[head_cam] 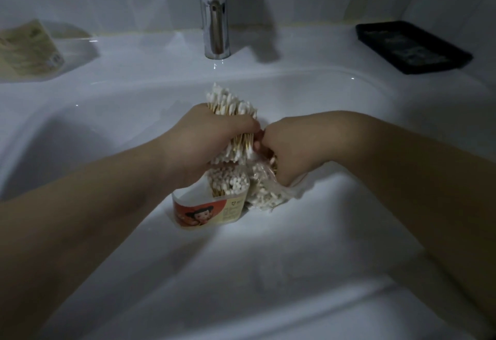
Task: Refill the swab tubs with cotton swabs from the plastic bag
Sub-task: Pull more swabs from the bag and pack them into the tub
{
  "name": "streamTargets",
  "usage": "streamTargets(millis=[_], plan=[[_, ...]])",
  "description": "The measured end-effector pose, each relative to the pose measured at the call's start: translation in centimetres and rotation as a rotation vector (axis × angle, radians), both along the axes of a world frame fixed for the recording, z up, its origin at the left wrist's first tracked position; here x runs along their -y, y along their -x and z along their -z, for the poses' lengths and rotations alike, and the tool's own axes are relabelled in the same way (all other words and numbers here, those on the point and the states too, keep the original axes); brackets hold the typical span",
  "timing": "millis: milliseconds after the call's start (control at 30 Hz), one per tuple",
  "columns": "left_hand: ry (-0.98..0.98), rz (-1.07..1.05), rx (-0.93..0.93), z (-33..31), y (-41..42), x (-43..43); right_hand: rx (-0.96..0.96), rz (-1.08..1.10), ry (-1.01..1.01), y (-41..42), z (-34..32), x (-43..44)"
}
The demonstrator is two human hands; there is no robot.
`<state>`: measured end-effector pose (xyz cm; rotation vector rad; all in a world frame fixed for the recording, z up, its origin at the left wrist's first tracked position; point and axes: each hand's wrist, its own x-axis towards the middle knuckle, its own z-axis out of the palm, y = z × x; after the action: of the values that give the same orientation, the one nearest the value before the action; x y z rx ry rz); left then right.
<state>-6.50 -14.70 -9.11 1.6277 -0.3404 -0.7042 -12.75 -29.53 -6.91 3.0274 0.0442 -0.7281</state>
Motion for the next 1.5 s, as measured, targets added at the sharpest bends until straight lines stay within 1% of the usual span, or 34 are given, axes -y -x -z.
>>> streamTargets(millis=[133,267,467,533,700,800,867,933,1033,1100,1200,1233,1333,1500], plan=[[0.001,0.017,0.003,-0.3,0.1,0.0,0.034,0.009,0.001,0.1,-0.6,0.2],[0.009,0.004,0.013,-0.4,0.2,0.0,0.106,0.062,-0.082,0.0,-1.2,0.8],[-0.012,0.069,0.022,-0.4,0.3,0.0,0.195,0.064,-0.11,0.3,-1.9,1.4],[-0.059,0.085,0.039,-0.6,0.4,0.0,0.195,0.074,-0.11,0.1,-1.7,1.6],[-0.259,0.063,0.162,-1.1,0.6,-0.2,0.209,0.081,-0.1,-0.2,-1.4,2.0],[-0.309,0.051,0.183,-1.2,0.6,-0.2,0.24,0.145,-0.179,0.1,-1.7,2.1],[-0.329,0.051,0.195,-1.3,0.6,-0.3,0.274,0.142,-0.187,0.1,-1.9,2.3],[-0.335,0.043,0.197,-1.2,0.6,-0.2,0.249,0.142,-0.21,0.1,-1.9,2.3],[-0.317,0.029,0.213,-1.1,0.6,-0.1,0.074,0.153,-0.276,0.5,-1.7,2.2],[-0.276,0.038,0.233,-1.1,0.7,-0.1,0.003,0.142,-0.261,0.4,-1.1,1.9],[-0.107,0.042,0.231,-1.3,0.6,0.0,0.04,0.125,-0.164,0.1,-0.4,1.4],[-0.079,0.052,0.227,-1.3,0.6,0.0,0.051,0.13,-0.143,0.0,-0.3,1.3],[-0.13,0.08,0.223,-1.2,0.6,-0.1,0.025,0.138,-0.12,0.0,-0.3,0.9],[-0.256,0.102,0.238,-1.1,1.1,-0.1,0.042,0.166,-0.202,0.4,-1.3,1.5]])
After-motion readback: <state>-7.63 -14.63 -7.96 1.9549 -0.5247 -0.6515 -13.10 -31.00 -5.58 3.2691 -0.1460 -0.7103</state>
